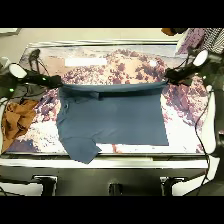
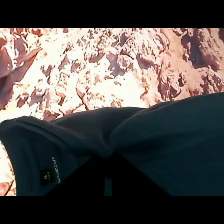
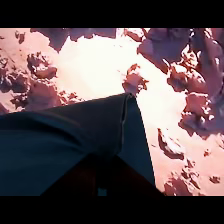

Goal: Fold the clothes and pants, and hang the long-sleeved shirts on hangers.

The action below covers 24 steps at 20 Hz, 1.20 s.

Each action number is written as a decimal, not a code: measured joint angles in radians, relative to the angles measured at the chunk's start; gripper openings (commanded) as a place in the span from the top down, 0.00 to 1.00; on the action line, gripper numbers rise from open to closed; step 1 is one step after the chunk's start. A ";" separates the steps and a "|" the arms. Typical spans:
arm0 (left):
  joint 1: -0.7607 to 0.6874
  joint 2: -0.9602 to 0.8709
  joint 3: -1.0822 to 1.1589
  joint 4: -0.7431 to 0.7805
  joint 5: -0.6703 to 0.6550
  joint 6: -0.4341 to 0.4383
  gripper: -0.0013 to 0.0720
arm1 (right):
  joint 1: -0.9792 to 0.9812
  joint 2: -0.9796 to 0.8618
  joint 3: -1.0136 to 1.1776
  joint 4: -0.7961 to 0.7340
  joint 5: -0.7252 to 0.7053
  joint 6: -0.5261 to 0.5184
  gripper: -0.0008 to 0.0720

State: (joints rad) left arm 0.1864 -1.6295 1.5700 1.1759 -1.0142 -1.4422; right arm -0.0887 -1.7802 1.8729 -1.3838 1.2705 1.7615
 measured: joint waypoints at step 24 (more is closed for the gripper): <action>-0.009 -0.188 -0.006 0.002 -0.444 -0.008 0.52 | 0.000 -0.094 -0.182 -0.029 0.267 -0.028 0.54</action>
State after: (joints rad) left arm 0.1772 -1.8172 1.5639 1.1782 -1.4578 -1.4498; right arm -0.0891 -1.8740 1.6909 -1.4132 1.5375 1.7332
